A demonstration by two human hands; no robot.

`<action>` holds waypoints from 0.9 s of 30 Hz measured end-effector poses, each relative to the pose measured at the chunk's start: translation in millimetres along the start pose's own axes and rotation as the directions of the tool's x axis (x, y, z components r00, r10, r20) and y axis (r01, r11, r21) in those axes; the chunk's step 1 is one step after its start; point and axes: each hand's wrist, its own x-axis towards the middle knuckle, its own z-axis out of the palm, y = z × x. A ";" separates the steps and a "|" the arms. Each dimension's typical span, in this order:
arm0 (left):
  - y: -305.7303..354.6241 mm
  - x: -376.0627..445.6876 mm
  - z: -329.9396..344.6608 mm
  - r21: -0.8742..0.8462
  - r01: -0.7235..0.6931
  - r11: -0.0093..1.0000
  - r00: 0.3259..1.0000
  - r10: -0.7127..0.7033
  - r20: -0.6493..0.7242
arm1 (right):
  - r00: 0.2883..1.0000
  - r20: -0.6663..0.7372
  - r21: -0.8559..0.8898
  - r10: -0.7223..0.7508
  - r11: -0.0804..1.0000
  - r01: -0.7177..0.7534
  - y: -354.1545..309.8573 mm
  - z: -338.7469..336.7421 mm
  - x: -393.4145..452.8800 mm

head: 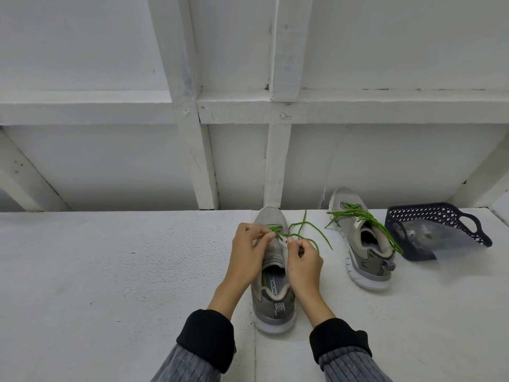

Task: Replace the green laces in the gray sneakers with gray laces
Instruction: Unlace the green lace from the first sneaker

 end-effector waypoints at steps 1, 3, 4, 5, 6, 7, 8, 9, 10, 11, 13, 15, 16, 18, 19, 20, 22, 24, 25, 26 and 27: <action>0.1 -2.1 -1.4 -0.143 0.015 0.990 0.999 -0.021 -0.047 | 1.000 -0.002 0.004 0.000 1.000 0.000 0.1 -0.1 -0.1; 2.4 -3.4 -6.6 -0.402 0.035 0.915 0.989 -0.089 -0.118 | 1.000 -0.002 0.005 0.002 1.000 -0.002 0.2 -0.1 -0.1; 5.5 -3.4 -10.1 -0.500 0.031 0.865 0.985 -0.112 -0.133 | 1.000 0.001 0.003 0.006 1.000 -0.006 0.5 0.1 0.1; 8.5 -3.3 -13.7 -0.571 0.022 0.821 0.981 -0.128 -0.146 | 1.000 0.004 0.001 0.012 1.000 -0.012 0.8 0.3 0.2; 11.3 -2.9 -16.8 -0.599 0.012 0.801 0.975 -0.141 -0.169 | 1.000 0.008 0.001 0.017 1.000 -0.017 1.1 0.6 0.4; 12.5 -2.6 -19.7 -0.573 0.005 0.820 0.967 -0.149 -0.206 | 1.000 0.011 0.003 0.020 1.000 -0.020 1.8 0.6 0.5; 11.7 -1.4 -21.6 -0.496 0.004 0.868 0.960 -0.142 -0.241 | 1.000 0.015 0.005 0.020 1.000 -0.021 2.2 0.6 0.5; 10.6 -0.3 -22.8 -0.384 0.008 0.923 0.959 -0.116 -0.257 | 1.000 0.019 0.006 0.022 1.000 -0.022 2.1 0.4 0.3; 9.7 0.7 -23.0 -0.255 0.009 0.967 0.966 -0.074 -0.246 | 0.999 0.023 0.006 0.025 1.000 -0.025 1.7 0.1 0.1; 8.9 1.9 -21.9 -0.121 0.000 0.993 0.979 -0.024 -0.202 | 0.999 0.024 0.007 0.025 1.000 -0.026 1.3 -0.2 -0.1; 7.3 5.0 -17.1 0.194 -0.031 0.980 0.997 0.045 -0.065 | 1.000 0.019 0.011 0.019 1.000 -0.019 0.7 -0.5 -0.4; 5.0 8.5 -9.2 0.479 -0.077 0.874 0.997 0.059 0.052 | 1.000 0.015 0.013 0.013 1.000 -0.013 0.1 -0.7 -0.7; 3.4 11.0 -5.0 0.555 -0.092 0.827 0.995 0.053 0.087 | 1.000 0.014 0.016 0.012 1.000 -0.012 -0.2 -0.8 -0.7; -0.4 16.3 2.0 0.603 -0.113 0.790 0.992 0.057 0.111 | 1.000 0.017 0.021 0.012 1.000 -0.012 0.0 -0.8 -0.7; -2.9 18.5 5.2 0.591 -0.116 0.798 0.992 0.068 0.103 | 1.000 0.018 0.020 0.013 1.000 -0.013 0.0 -1.0 -0.6; -4.4 19.7 7.6 0.555 -0.113 0.824 0.993 0.076 0.089 | 1.000 0.018 0.017 0.012 1.000 -0.012 -0.1 -1.0 -0.4; -8.1 20.0 10.9 0.347 -0.070 0.935 0.997 0.055 0.053 | 1.000 0.016 0.013 0.007 1.000 -0.007 0.1 -0.7 0.1; -5.3 13.8 10.7 -0.044 0.047 0.998 0.998 -0.045 0.040 | 1.000 0.016 0.015 0.010 1.000 -0.010 0.4 -0.6 0.3; -2.7 9.4 10.2 -0.227 0.098 0.969 0.995 -0.090 0.045 | 1.000 0.017 0.018 0.013 1.000 -0.013 0.4 -0.8 0.4; -1.0 6.3 9.1 -0.372 0.127 0.920 0.992 -0.122 0.037 | 1.000 0.018 0.022 0.015 1.000 -0.015 0.5 -1.0 0.6; -0.9 4.8 7.0 -0.479 0.135 0.868 0.989 -0.147 0.012 | 1.000 0.019 0.026 0.016 1.000 -0.016 0.4 -1.2 0.6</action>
